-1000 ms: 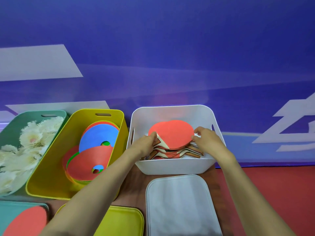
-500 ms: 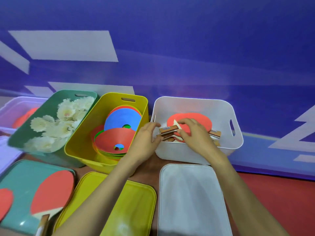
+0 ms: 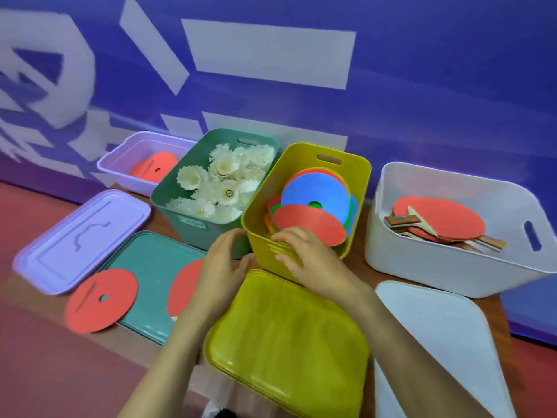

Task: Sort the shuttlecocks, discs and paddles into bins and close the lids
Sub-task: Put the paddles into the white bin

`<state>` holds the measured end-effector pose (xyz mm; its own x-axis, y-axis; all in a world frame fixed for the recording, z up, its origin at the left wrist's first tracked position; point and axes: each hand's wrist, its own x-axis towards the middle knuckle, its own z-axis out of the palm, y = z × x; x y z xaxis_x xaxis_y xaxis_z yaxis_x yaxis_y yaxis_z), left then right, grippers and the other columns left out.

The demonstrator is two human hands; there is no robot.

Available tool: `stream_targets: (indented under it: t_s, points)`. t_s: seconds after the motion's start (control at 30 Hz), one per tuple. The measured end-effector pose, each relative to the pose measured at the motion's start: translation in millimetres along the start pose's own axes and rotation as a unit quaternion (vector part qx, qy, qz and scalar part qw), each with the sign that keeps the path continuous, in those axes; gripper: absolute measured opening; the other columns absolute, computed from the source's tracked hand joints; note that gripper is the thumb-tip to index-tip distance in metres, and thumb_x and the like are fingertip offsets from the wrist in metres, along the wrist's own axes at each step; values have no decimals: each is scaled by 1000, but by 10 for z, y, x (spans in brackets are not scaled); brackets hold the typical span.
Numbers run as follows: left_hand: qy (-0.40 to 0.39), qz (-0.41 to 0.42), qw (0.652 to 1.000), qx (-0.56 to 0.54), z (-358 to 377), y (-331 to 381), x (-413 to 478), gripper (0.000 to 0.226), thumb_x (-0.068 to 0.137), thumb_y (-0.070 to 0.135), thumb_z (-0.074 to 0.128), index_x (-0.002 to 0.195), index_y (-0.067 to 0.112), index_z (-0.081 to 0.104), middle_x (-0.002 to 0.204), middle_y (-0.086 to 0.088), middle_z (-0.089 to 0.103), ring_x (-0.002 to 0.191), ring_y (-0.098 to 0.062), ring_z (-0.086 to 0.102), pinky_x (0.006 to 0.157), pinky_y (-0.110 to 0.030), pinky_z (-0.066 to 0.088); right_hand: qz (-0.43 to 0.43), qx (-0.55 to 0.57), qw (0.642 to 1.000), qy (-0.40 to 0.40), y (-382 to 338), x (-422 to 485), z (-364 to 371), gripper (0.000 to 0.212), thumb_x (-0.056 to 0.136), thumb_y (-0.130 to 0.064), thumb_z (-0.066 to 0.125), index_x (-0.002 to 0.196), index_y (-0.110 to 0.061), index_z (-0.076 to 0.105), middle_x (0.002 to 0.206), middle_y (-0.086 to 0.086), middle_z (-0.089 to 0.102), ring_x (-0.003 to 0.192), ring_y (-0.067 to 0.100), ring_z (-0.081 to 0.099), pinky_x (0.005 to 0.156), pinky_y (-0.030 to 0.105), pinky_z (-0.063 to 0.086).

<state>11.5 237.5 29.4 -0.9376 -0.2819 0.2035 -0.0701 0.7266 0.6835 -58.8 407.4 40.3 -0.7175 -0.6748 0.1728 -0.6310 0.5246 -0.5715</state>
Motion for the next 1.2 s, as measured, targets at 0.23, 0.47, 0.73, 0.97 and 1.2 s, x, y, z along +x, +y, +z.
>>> stream_targets:
  t_s: [0.23, 0.47, 0.73, 0.97, 1.2]
  points:
    - [-33, -74, 997, 15, -691, -1352, -7, 32, 82, 13, 69, 113, 12, 60, 115, -4, 61, 109, -22, 55, 90, -33, 41, 85, -11, 992, -94, -630, 622, 1141, 43, 91, -29, 55, 132, -20, 44, 128, 3, 50, 120, 22, 48, 100, 38, 39]
    - [-136, -110, 982, 64, -905, -2407, -210, 39, 81, 14, 67, 119, 11, 57, 124, -5, 53, 119, -23, 47, 95, -22, 30, 266, -93, 942, -180, -843, 822, 2176, 70, 85, -43, 62, 138, -12, 29, 136, 14, 31, 127, 33, 31, 106, 38, 32]
    - [-224, -229, 922, 218, -958, -3141, -512, 80, 83, 45, 62, 146, 17, 21, 155, -12, 10, 143, -31, 7, 112, -49, 21, 283, -138, 931, -184, -1068, 896, 2758, 70, 81, -45, 62, 135, -14, 31, 131, 11, 32, 124, 30, 28, 102, 40, 33]
    - [-179, -140, 949, 219, -1077, -3370, -510, 50, 82, 32, 63, 127, 17, 50, 140, -5, 44, 122, -27, 47, 96, -38, 37, 259, -162, 936, -175, -1210, 1003, 3018, 50, 90, -32, 54, 132, -11, 36, 134, 11, 32, 127, 29, 28, 103, 40, 30]
    - [-39, -100, 991, 85, -1350, -3216, -418, 12, 90, 21, 53, 90, 16, 63, 79, -3, 65, 74, -26, 60, 62, -32, 41, 232, 179, 951, -99, -1510, 1421, 3214, 52, 89, -10, 58, 138, -15, 41, 136, 10, 42, 127, 23, 42, 108, 30, 32]
